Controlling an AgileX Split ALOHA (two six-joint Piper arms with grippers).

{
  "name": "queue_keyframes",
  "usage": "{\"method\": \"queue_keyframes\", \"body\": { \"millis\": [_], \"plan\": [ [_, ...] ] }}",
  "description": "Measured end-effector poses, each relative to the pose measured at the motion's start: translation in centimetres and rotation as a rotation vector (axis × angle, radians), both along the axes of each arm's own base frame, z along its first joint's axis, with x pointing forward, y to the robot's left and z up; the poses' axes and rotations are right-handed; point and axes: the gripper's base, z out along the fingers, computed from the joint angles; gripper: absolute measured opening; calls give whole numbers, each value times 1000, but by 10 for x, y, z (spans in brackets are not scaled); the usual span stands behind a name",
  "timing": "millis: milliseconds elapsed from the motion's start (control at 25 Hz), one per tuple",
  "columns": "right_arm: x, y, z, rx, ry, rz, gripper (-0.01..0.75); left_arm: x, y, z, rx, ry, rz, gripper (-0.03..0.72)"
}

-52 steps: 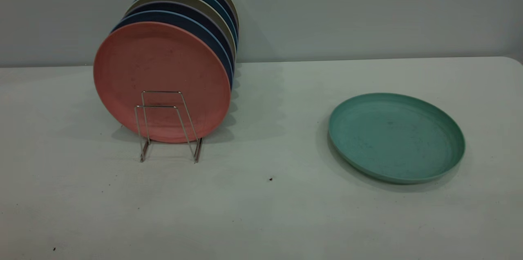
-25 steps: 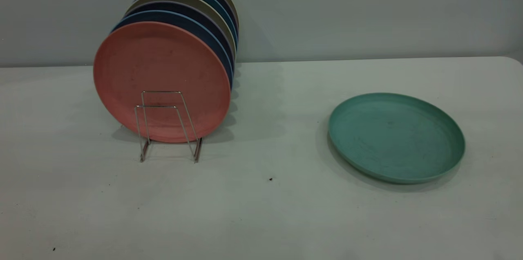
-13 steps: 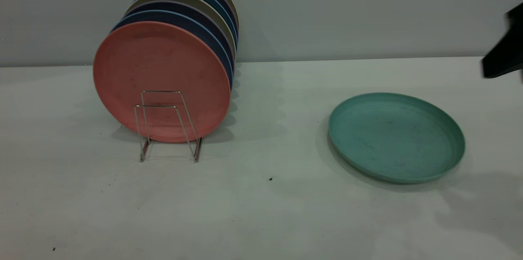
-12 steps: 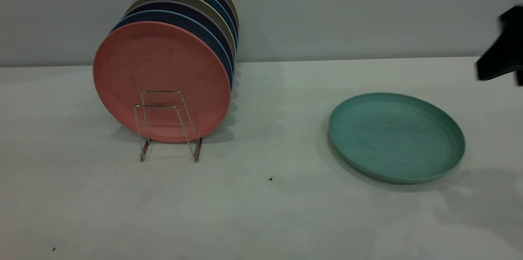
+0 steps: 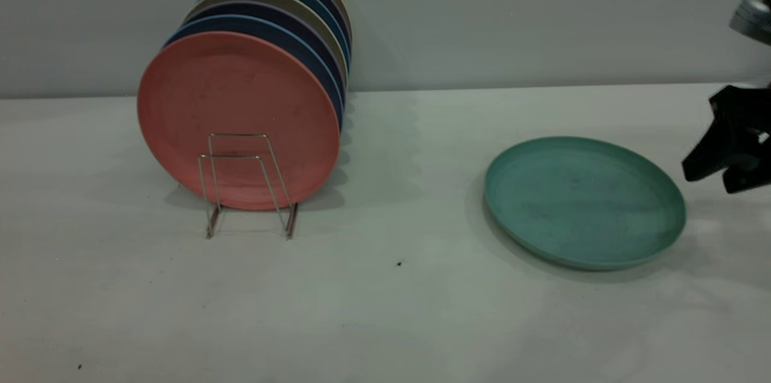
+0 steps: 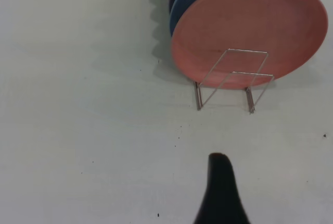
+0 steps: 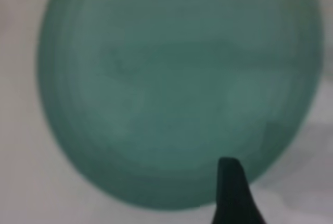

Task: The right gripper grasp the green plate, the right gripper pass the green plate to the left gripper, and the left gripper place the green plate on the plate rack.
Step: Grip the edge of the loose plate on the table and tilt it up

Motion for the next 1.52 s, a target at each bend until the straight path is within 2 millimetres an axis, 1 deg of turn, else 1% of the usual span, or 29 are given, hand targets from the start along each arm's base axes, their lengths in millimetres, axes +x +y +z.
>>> {"method": "queue_keyframes", "body": {
  "millis": [80,160,360,520,680,760,840,920,1040,1120,1240,1360,1440,1520],
  "plan": [
    [6,-8,-11,30,23,-7,483,0,0,0,0,0,0,575],
    [11,-12,-19,56,40,-2,483,0,0,0,0,1,0,572],
    [23,-10,-39,128,75,6,483,0,0,0,0,1,0,545],
    [27,-11,-56,144,98,-7,483,0,0,0,0,1,0,539],
    [30,-10,-63,167,105,-35,479,0,0,0,0,1,0,539],
    [31,-10,-64,185,104,-48,461,0,0,0,0,1,0,539],
    [32,-9,-64,195,102,-60,418,0,0,0,1,1,-1,539],
    [33,-6,-65,191,100,-62,359,0,0,0,1,-1,0,539],
    [35,0,-67,157,94,-60,251,0,0,0,1,-6,1,539],
    [37,5,-68,132,86,-59,206,1,0,1,1,-11,2,539],
    [39,11,-69,103,77,-58,171,1,0,1,2,-17,3,539],
    [40,10,-70,86,76,-82,127,1,0,1,3,-18,2,539],
    [40,10,-70,81,78,-85,66,1,0,1,2,-17,3,539],
    [40,9,-70,77,79,-87,24,1,0,1,0,-13,3,539]
  ]
}}
